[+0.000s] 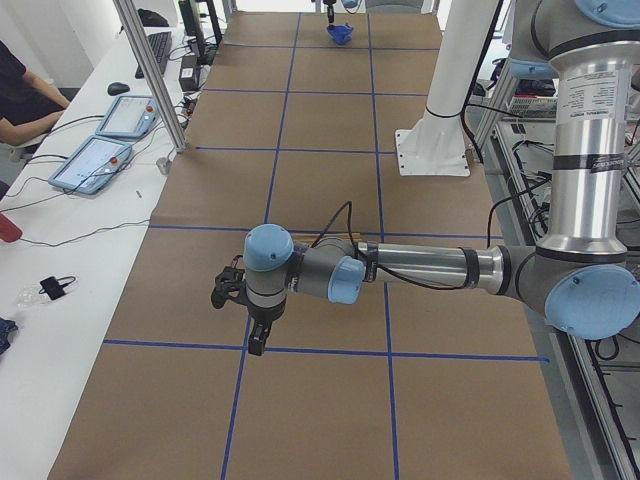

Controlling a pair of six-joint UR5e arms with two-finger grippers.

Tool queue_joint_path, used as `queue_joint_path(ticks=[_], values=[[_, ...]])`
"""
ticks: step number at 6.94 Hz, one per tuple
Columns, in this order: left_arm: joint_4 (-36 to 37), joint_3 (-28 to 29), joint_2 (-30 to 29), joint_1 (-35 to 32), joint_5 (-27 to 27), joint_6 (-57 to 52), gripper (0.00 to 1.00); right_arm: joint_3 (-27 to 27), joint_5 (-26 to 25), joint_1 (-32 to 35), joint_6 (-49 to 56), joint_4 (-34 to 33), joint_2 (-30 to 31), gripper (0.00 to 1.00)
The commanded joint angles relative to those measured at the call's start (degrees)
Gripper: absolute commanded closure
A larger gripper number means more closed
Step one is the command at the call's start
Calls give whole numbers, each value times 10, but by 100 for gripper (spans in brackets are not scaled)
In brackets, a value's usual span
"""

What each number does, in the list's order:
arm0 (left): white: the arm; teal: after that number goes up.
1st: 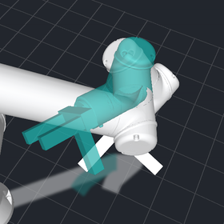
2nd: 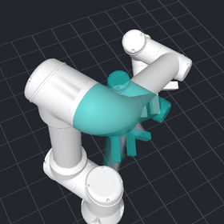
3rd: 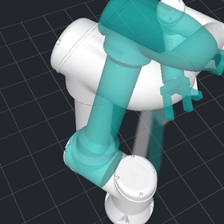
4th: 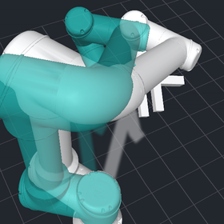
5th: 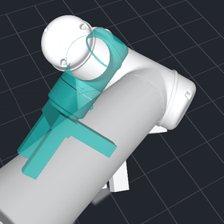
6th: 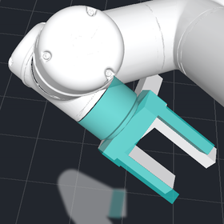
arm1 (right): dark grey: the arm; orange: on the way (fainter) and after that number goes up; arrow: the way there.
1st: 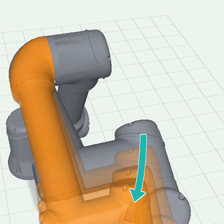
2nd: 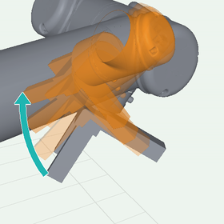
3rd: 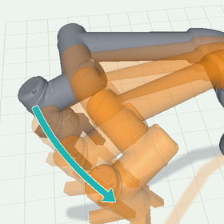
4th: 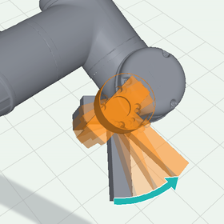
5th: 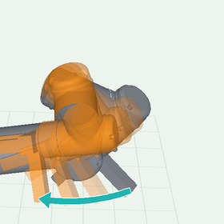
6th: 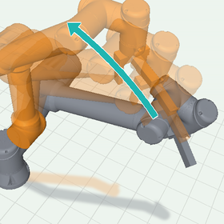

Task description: Hang towel on rack

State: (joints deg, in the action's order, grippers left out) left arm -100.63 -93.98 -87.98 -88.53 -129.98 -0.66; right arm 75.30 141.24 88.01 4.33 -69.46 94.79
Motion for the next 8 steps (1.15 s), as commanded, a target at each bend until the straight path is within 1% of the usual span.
queue_joint_path(ticks=[1,2,3,4,5,6,7,8], values=[[-3,-1,-2,0,-2,7,2,61,28,36,-9,-7,-39,100],[-3,-5,-5,0,-3,28,2,83,31,36,-30,-7,-62,100],[-2,-32,-14,0,-28,82,2,115,51,35,-74,-7,-77,100],[-4,-38,-38,2,-74,171,2,161,79,10,-178,-3,-101,100],[-3,-39,-71,15,-80,233,2,236,72,-41,-267,-4,-108,100],[-2,-43,-113,38,-93,294,2,281,62,-91,-371,-6,-144,100],[2,-39,-171,65,-116,391,2,305,56,-136,-426,0,-179,100],[0,-40,-211,115,-115,478,2,343,19,-176,-428,0,-213,100]])
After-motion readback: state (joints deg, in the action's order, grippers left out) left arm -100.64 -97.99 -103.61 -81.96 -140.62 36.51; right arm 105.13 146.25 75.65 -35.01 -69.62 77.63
